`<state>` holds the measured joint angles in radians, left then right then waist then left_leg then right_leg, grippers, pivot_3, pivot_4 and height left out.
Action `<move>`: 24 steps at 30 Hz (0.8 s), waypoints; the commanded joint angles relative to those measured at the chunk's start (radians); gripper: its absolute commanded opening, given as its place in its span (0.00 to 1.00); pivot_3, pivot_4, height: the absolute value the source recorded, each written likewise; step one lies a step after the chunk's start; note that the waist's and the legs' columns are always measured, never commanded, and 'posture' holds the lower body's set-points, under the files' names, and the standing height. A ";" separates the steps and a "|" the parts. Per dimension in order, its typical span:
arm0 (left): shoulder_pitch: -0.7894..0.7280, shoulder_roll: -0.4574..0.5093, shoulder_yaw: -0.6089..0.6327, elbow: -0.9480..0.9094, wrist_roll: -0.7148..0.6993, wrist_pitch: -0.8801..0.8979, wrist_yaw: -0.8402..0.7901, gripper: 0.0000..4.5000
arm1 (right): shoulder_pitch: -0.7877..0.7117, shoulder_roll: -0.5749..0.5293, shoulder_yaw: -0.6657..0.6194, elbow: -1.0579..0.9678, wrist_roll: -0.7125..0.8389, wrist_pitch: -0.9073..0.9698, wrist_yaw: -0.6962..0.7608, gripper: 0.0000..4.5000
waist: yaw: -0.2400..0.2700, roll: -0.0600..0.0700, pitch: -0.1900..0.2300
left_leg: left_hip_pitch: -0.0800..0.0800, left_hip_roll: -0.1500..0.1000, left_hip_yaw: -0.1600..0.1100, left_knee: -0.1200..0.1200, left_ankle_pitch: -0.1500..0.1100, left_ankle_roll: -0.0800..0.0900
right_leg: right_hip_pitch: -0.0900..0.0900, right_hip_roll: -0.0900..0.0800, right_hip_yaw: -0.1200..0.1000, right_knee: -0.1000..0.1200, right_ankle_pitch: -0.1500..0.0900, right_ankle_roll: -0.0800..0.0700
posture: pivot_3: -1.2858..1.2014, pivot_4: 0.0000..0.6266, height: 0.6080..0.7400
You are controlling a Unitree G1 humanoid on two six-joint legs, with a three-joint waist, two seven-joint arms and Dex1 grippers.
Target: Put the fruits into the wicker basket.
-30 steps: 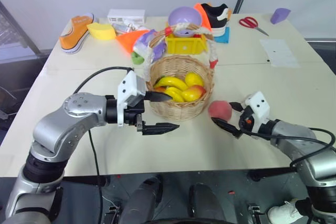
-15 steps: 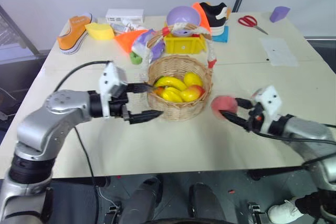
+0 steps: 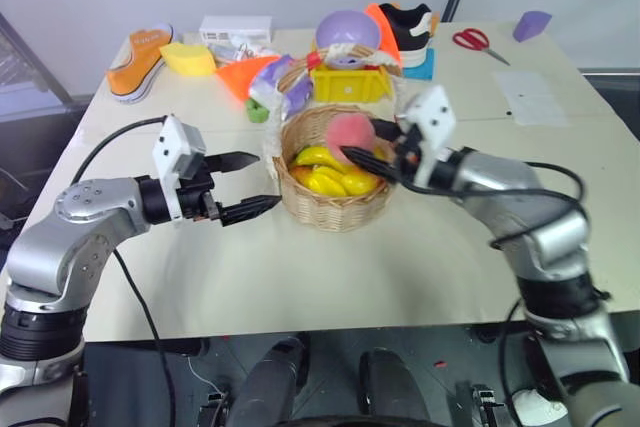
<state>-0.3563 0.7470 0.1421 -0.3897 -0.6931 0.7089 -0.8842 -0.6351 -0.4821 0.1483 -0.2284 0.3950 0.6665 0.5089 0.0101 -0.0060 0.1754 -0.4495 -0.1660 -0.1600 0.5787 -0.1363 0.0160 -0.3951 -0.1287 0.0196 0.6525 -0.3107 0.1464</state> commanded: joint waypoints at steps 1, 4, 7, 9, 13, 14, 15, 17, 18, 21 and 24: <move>-0.012 -0.012 0.018 -0.057 -0.034 0.004 0.026 1.00 | -0.040 0.040 0.006 0.012 -0.045 -0.056 -0.010 0.74 | 0.001 0.000 0.000 | 0.000 0.000 0.000 -0.001 0.001 0.000 | -0.001 0.000 0.000 0.000 0.000 0.000 | 0.52 0.24 1.00; -0.010 -0.030 0.018 -0.077 -0.050 0.012 0.051 1.00 | -0.019 0.035 -0.015 -0.041 -0.053 -0.087 0.008 0.99 | -0.001 0.000 0.000 | 0.000 0.000 0.000 -0.002 0.001 -0.001 | -0.001 0.001 0.000 0.001 0.000 0.001 | 0.52 0.24 1.00; 0.001 -0.054 0.022 -0.100 -0.067 0.009 0.077 1.00 | 0.060 -0.036 -0.093 -0.174 0.002 -0.102 0.077 0.99 | 0.003 0.000 0.000 | 0.000 0.000 -0.001 -0.001 0.002 -0.002 | -0.001 0.003 0.000 0.002 0.001 0.001 | 0.52 0.24 1.00; 0.004 -0.064 0.024 -0.104 -0.074 0.007 0.089 1.00 | 0.106 -0.071 -0.141 -0.235 0.049 -0.093 0.115 0.99 | 0.001 0.000 0.000 | 0.001 0.000 -0.001 -0.001 0.001 -0.003 | 0.000 0.003 0.000 0.002 0.001 0.000 | 0.52 0.24 1.00; 0.011 -0.106 0.013 -0.106 -0.061 -0.036 0.118 1.00 | 0.212 -0.129 -0.332 -0.314 0.211 0.004 0.127 0.99 | 0.001 0.000 0.000 | 0.002 0.001 -0.001 0.000 0.000 -0.003 | 0.001 0.001 0.000 0.002 0.001 -0.001 | 0.52 0.24 1.00; 0.011 -0.114 0.012 -0.105 -0.060 -0.041 0.122 1.00 | 0.221 -0.132 -0.355 -0.313 0.227 0.017 0.116 0.99 | 0.000 0.000 0.000 | 0.003 0.001 -0.001 0.000 0.000 -0.003 | 0.002 0.001 0.000 0.002 0.001 -0.001 | 0.52 0.24 1.00; 0.009 -0.122 0.011 -0.103 -0.064 -0.042 0.123 1.00 | 0.226 -0.139 -0.359 -0.305 0.218 0.020 0.104 0.99 | -0.003 0.000 0.000 | 0.003 0.001 -0.001 0.000 0.000 -0.003 | 0.002 0.001 0.000 0.002 0.000 -0.002 | 0.52 0.24 1.00; 0.000 -0.140 -0.008 -0.092 -0.055 -0.056 0.121 1.00 | 0.208 -0.119 -0.311 -0.231 0.123 -0.010 0.044 0.99 | -0.010 0.000 0.000 | 0.004 0.002 0.000 0.000 0.000 -0.003 | 0.003 0.001 0.001 0.002 0.000 -0.004 | 0.52 0.24 1.00; -0.005 -0.146 -0.016 -0.087 -0.051 -0.061 0.121 1.00 | 0.192 -0.104 -0.289 -0.196 0.084 -0.025 0.015 0.99 | -0.013 0.000 0.000 | 0.005 0.002 0.000 -0.001 0.000 -0.003 | 0.003 0.001 0.001 0.002 0.000 -0.004 | 0.52 0.24 1.00; -0.013 -0.159 -0.031 -0.080 -0.046 -0.066 0.122 1.00 | 0.106 -0.024 -0.244 -0.057 0.016 -0.075 -0.055 0.99 | -0.025 0.000 0.000 | 0.006 0.002 0.001 0.000 0.001 -0.003 | 0.004 0.002 0.001 0.002 0.000 -0.005 | 0.52 0.24 1.00; -0.015 -0.163 -0.038 -0.081 -0.042 -0.070 0.124 1.00 | 0.041 0.022 -0.214 0.059 -0.028 -0.117 -0.066 0.99 | -0.025 0.000 0.000 | 0.006 0.003 0.001 -0.001 0.002 -0.002 | 0.003 0.003 0.001 0.002 0.001 -0.004 | 0.52 0.24 1.00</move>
<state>-0.3601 0.5844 0.0929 -0.4533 -0.7354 0.6624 -0.7608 -0.5606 -0.4688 -0.0646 -0.1843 0.3864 0.5889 0.4533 -0.0154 -0.0059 0.1753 -0.4440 -0.1633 -0.1596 0.5777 -0.1342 0.0144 -0.3924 -0.1252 0.0209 0.6547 -0.3091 0.1436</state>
